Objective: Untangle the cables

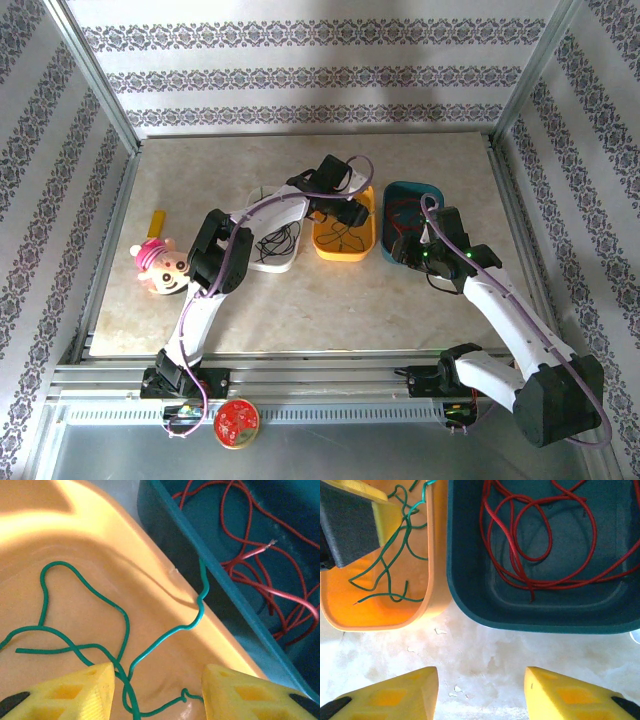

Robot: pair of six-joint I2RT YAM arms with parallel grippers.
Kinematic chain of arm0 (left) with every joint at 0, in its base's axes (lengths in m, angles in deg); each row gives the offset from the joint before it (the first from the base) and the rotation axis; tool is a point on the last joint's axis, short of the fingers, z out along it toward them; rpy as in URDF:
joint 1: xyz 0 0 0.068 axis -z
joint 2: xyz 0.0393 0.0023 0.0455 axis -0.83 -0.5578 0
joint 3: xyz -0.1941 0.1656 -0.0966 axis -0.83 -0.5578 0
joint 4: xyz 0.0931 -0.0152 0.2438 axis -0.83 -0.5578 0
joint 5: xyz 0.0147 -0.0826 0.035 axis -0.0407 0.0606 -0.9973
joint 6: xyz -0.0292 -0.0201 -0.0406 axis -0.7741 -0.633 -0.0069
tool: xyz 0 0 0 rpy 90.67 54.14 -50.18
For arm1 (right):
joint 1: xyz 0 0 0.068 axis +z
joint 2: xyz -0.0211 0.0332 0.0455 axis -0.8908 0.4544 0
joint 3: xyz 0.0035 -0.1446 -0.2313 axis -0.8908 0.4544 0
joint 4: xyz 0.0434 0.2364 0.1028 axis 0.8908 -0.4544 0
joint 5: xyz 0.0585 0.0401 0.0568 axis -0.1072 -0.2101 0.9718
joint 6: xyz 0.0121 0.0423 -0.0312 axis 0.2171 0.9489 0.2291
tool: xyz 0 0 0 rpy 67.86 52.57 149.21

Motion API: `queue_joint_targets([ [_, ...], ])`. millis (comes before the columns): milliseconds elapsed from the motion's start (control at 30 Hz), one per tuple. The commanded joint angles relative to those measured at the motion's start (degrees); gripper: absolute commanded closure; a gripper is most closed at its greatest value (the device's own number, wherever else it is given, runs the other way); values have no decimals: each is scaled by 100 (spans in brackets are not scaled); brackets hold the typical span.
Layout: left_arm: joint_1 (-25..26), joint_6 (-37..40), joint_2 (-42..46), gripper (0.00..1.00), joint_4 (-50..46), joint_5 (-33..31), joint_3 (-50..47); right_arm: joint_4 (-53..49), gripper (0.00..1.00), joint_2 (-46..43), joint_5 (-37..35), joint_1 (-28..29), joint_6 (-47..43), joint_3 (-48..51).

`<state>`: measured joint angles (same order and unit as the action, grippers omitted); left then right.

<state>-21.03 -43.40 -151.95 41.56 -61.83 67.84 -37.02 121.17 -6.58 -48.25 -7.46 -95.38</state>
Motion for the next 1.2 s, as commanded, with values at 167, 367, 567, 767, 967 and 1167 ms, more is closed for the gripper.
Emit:
queue_joint_targets([
  [167, -46, 405, -259, 45, -407, -280, 53, -43, 51, -1, 152, -45, 48, 29],
  [367, 48, 552, -339, 42, -465, -643, 174, -61, 51, 34, 161, -46, 12, -20],
  [567, 181, 733, -509, 43, -576, -1102, 373, -95, 51, 64, 174, -48, -15, -84],
  [767, 329, 883, -565, 43, -370, -1472, 417, -131, 51, 88, 162, -48, -58, -113],
  [967, 334, 761, -543, 58, -21, -1624, 410, -140, 51, 95, 187, -55, -65, -113],
  [1167, 326, 547, -294, 85, 320, -1331, 154, -140, 51, 69, 195, -49, -61, -73],
])
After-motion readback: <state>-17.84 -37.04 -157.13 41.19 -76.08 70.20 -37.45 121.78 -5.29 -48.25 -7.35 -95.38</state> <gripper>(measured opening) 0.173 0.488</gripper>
